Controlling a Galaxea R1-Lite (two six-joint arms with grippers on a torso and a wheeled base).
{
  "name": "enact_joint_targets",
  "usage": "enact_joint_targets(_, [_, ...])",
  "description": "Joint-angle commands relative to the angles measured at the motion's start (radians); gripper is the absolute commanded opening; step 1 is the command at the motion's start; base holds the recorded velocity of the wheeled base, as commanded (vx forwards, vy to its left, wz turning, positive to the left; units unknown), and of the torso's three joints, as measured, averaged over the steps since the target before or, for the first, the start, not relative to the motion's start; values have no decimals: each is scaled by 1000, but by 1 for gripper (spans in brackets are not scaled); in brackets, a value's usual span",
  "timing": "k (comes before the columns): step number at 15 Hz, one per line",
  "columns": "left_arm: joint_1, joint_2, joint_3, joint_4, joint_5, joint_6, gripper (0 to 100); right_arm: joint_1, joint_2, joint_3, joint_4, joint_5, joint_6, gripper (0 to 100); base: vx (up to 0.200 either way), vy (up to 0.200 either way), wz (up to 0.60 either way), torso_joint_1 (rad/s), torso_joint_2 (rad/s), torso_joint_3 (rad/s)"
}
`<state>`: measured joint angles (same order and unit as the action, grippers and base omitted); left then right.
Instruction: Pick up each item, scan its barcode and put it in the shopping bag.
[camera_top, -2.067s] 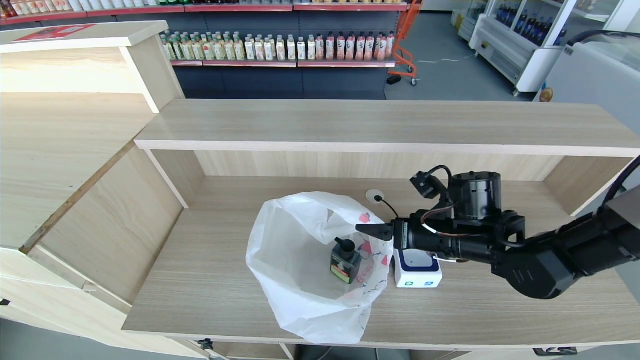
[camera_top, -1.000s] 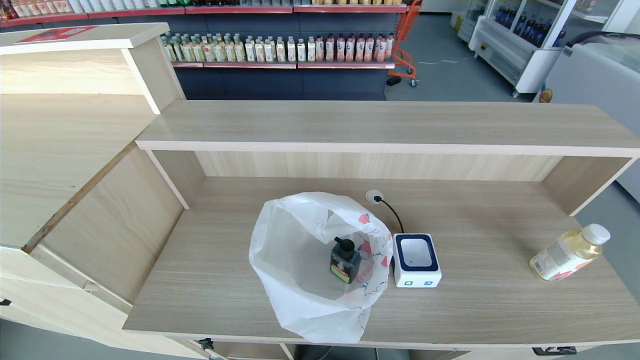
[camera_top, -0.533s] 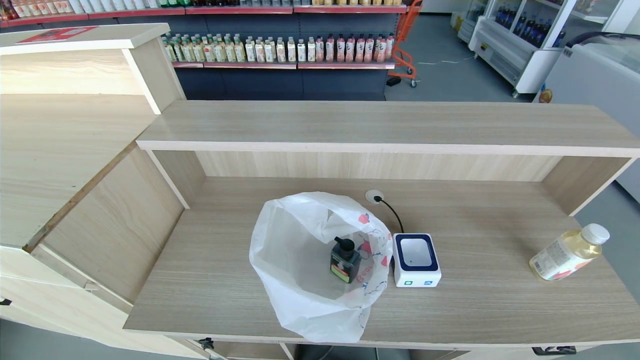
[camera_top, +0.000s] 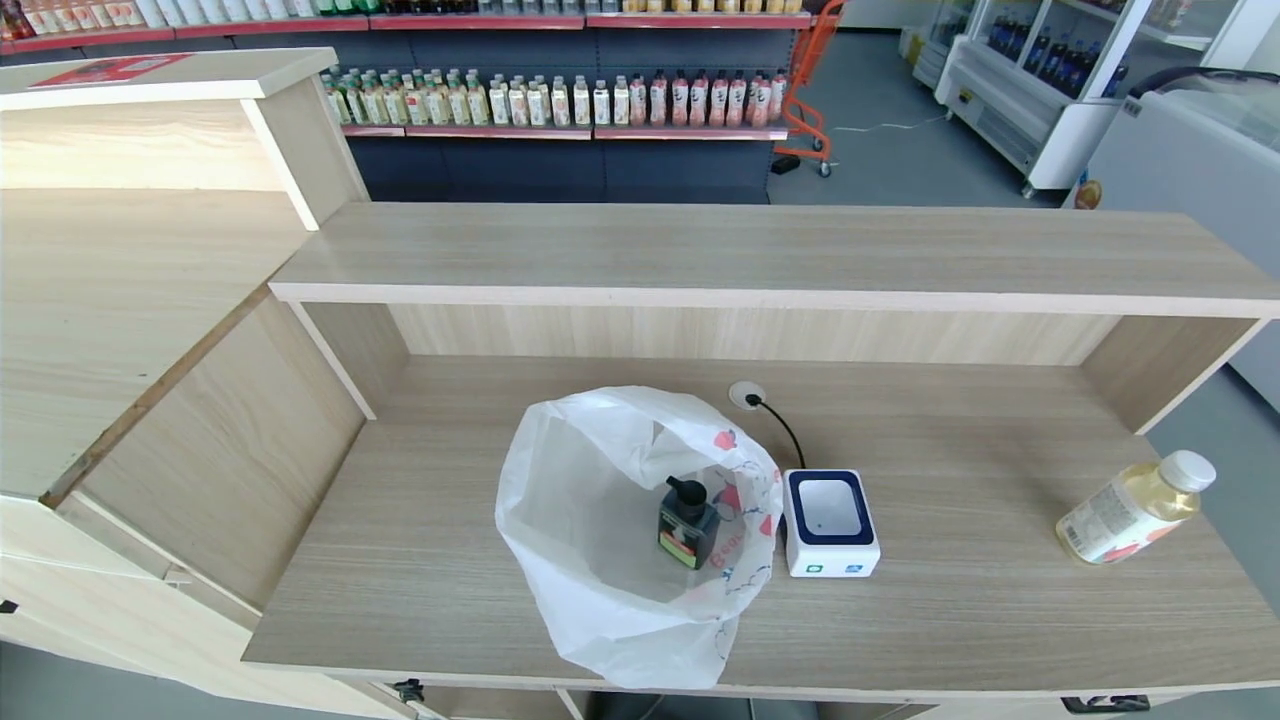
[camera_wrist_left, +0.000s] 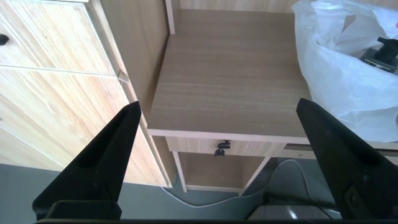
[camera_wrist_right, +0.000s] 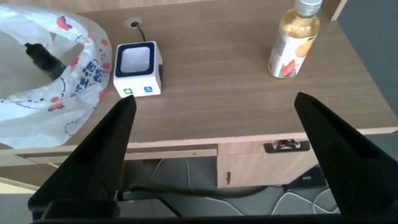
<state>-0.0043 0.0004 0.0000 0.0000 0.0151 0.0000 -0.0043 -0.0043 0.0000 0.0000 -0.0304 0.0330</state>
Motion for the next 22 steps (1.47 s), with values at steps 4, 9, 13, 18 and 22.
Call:
enact_joint_targets(4, [1,0,0,0,0,0,100,1,4,0,2,0,1,100,0,-200,0,6,0,4])
enact_joint_targets(9, [1,0,0,0,0,0,100,1,4,0,2,0,1,100,0,-200,0,0,4,3])
enact_joint_targets(13, [1,0,0,0,0,-6,100,1,4,0,2,0,1,100,-200,-200,0,11,6,2])
enact_joint_targets(18, [1,0,0,0,-1,-3,100,1,4,0,2,0,-2,100,0,0,0,0,0,0])
enact_joint_targets(22, [1,0,0,0,-1,-2,100,1,4,0,2,0,2,100,0,-200,0,5,8,-1])
